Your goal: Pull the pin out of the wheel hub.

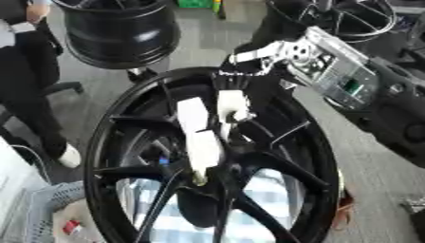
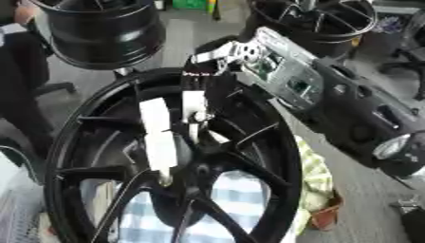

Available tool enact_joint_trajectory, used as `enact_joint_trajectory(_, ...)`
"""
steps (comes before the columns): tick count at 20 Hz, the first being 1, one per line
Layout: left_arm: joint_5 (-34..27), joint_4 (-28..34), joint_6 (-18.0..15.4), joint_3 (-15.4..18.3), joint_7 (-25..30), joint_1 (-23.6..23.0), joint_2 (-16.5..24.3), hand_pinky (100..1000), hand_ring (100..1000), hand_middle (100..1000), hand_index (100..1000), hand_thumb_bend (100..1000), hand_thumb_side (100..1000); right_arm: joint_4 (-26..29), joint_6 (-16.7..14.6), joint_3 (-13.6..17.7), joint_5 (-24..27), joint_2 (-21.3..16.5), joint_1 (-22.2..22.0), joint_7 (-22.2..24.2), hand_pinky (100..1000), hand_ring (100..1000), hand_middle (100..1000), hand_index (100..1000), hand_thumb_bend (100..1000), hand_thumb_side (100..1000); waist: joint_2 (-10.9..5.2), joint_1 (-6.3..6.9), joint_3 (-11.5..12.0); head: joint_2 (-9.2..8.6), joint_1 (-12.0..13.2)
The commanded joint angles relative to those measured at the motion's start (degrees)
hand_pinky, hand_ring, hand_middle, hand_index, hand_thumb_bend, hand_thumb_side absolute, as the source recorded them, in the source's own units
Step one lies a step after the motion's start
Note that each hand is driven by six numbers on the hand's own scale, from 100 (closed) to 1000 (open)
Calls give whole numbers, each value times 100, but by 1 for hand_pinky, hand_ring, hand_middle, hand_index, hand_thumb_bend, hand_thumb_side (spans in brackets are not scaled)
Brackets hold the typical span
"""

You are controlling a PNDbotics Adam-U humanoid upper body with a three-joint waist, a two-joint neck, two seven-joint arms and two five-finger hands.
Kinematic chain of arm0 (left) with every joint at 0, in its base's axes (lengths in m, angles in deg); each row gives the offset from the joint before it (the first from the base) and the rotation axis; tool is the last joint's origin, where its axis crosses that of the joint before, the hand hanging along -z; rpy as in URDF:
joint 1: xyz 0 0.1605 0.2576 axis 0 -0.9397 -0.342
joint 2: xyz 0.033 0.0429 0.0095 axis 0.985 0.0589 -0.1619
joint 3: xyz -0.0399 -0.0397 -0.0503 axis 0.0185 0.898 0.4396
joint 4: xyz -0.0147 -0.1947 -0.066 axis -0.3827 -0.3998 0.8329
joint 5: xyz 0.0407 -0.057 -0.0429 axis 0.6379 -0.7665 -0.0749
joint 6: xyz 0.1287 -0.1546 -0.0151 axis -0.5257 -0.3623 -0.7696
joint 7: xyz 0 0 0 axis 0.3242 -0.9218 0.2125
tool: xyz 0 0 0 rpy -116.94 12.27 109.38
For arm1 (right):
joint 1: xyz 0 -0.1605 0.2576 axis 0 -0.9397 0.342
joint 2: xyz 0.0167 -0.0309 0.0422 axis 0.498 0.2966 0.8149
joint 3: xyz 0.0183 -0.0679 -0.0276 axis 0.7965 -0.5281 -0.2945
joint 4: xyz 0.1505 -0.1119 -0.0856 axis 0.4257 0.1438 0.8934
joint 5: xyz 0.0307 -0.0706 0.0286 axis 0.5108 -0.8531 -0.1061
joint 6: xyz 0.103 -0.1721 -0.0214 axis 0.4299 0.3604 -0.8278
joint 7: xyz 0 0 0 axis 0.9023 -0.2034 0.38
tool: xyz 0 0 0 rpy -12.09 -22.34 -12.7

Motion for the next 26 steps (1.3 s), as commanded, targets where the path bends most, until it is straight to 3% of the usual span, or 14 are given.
enact_joint_trajectory(1, 5, 95, -5, 3, 12, 35, 58, 770, 879, 763, 844, 178, 690, 217, 68, 127, 25, -124, 98, -91, 784, 648, 254, 400, 240, 100, -90, 36, -11, -74, -26)
enact_joint_trajectory(9, 5, 95, -6, 13, 2, 34, 75, 771, 878, 763, 844, 176, 685, 809, 174, 423, -44, -291, 228, -314, 781, 623, 197, 360, 254, 100, -135, 41, -31, -52, -23)
enact_joint_trajectory(15, -2, 95, -10, 18, -1, 42, 100, 772, 878, 763, 844, 178, 680, 965, 366, 1059, -116, -449, 359, -610, 782, 613, 174, 347, 235, 100, -184, 54, -57, -41, -44)
enact_joint_trajectory(18, 1, 95, -7, 25, -8, 33, 105, 772, 878, 764, 844, 177, 680, 809, 453, 1488, -149, -518, 481, -904, 783, 611, 167, 344, 226, 100, -194, 60, -76, -32, -47)
enact_joint_trajectory(19, 5, 95, -7, 26, -8, 30, 111, 772, 878, 764, 844, 173, 685, 724, 474, 1623, -189, -563, 533, -1006, 784, 611, 166, 344, 100, 100, -196, 61, -86, -25, -47)
enact_joint_trajectory(20, 10, 95, -8, 29, -10, 27, 118, 772, 878, 764, 845, 177, 680, 613, 495, 1768, -250, -632, 579, -1121, 784, 610, 165, 344, 218, 100, -197, 62, -99, -15, -47)
enact_joint_trajectory(26, 47, 95, -20, 69, -56, 7, 163, 772, 877, 763, 844, 179, 676, -608, 555, 2738, -710, -1370, 424, -1960, 780, 604, 176, 358, 194, 100, -196, 61, -160, 6, 47)
